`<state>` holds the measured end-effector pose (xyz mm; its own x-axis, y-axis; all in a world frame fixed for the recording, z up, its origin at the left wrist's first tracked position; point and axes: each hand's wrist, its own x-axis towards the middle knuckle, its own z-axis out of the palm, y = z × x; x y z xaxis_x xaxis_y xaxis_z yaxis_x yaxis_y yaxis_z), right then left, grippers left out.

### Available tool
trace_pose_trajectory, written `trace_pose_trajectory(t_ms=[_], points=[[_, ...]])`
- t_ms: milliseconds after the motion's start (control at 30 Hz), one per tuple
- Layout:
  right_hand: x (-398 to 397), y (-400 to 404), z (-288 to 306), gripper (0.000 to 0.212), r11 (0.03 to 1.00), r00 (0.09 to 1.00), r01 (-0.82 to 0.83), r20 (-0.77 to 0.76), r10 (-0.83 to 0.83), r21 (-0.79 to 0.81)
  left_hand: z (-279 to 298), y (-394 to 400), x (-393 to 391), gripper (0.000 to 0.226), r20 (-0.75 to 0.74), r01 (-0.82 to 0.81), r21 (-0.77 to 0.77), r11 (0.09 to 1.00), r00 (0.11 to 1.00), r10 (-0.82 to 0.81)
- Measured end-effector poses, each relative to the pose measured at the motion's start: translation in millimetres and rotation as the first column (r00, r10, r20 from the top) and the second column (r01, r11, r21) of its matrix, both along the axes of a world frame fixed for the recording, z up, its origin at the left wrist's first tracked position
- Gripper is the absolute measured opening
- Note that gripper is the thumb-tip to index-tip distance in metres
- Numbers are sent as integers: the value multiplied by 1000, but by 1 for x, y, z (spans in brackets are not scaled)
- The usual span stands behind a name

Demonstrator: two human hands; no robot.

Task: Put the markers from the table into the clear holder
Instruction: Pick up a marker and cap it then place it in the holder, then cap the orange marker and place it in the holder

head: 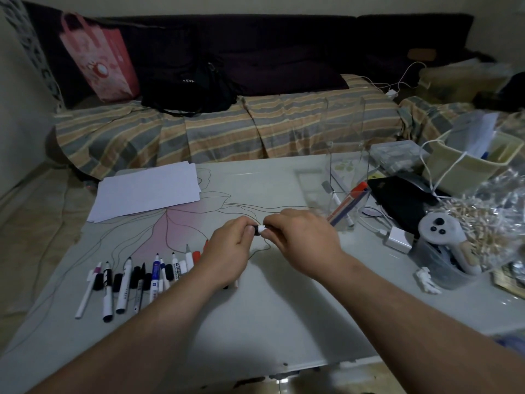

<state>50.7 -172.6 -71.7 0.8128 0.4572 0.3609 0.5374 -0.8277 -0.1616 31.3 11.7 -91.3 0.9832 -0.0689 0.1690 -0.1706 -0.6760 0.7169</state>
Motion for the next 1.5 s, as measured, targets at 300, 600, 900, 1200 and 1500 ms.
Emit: trace_pose_trajectory(t_ms=[300,600,900,1200,1500], points=[[-7,0,-2,20,980,981,48,-193,-10,193,15,-7,-3,16,69,52,167,985,996,-65],[30,-43,39,25,940,970,135,-236,-61,314,17,-21,-8,11,-18,-8,-180,984,1000,5],[68,-102,27,15,692,852,520,-252,-458,501,-12,1,4,19,-111,39,240,970,994,-13],[71,-95,8,54,797,864,499,-270,-425,341,-24,43,15,40,-175,-82,404,911,971,165],[19,13,-24,34,998,949,-5,-315,24,59,-22,54,13,47,-239,-119,466,877,937,254]])
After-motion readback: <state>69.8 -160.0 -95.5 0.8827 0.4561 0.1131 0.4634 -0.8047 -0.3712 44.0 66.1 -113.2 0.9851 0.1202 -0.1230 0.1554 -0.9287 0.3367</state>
